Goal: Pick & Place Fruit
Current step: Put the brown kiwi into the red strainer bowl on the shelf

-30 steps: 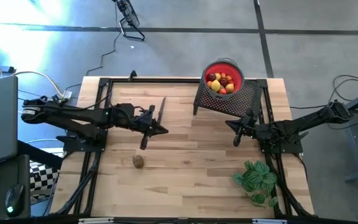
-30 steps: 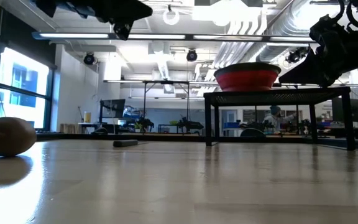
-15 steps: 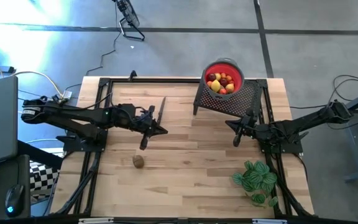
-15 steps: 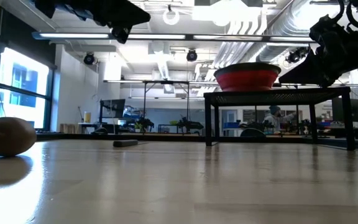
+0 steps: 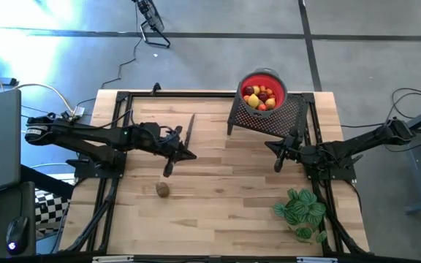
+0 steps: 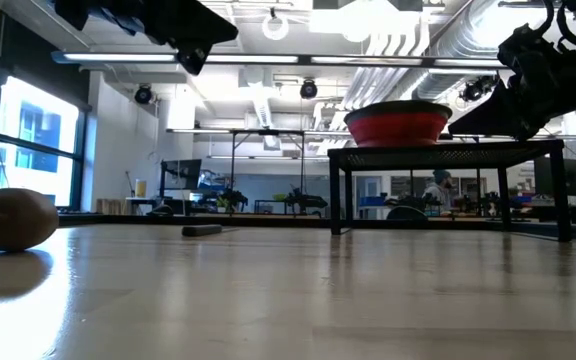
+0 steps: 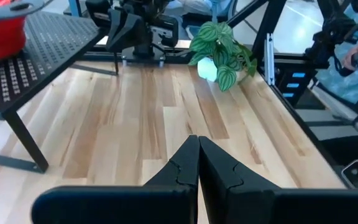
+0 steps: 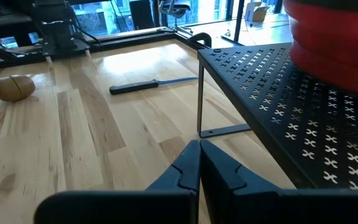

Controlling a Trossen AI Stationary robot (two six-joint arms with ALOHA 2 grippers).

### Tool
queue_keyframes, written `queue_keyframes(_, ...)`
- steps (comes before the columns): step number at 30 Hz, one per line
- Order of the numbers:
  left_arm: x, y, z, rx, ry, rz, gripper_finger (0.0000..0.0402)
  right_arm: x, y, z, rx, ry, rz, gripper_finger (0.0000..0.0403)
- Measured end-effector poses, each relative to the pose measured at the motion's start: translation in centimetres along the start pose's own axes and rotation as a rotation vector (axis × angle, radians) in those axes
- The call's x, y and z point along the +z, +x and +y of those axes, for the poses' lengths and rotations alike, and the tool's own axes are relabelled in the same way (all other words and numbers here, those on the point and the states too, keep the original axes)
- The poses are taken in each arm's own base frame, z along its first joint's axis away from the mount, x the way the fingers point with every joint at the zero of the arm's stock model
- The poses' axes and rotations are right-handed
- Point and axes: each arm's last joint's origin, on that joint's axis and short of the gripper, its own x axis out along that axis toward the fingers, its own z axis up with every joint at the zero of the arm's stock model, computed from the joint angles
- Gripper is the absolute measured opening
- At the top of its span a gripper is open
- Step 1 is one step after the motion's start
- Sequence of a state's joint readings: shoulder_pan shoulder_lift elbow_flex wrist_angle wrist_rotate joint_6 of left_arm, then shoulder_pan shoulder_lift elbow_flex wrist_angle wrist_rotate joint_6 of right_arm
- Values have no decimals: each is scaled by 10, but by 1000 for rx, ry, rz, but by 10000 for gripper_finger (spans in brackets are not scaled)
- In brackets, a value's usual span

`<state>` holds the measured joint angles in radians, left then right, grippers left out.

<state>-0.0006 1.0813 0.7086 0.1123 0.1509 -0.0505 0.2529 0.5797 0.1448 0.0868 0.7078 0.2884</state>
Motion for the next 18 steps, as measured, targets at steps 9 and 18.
queue_keyframes(9, 0, 0, 0, 0, -115, -4, 0, 1, 0, 0, 1, 3, -5, 2)
queue_keyframes(18, -1, 0, 0, 14, -472, 14, 0, 1, 0, 0, 4, 7, -11, 3)
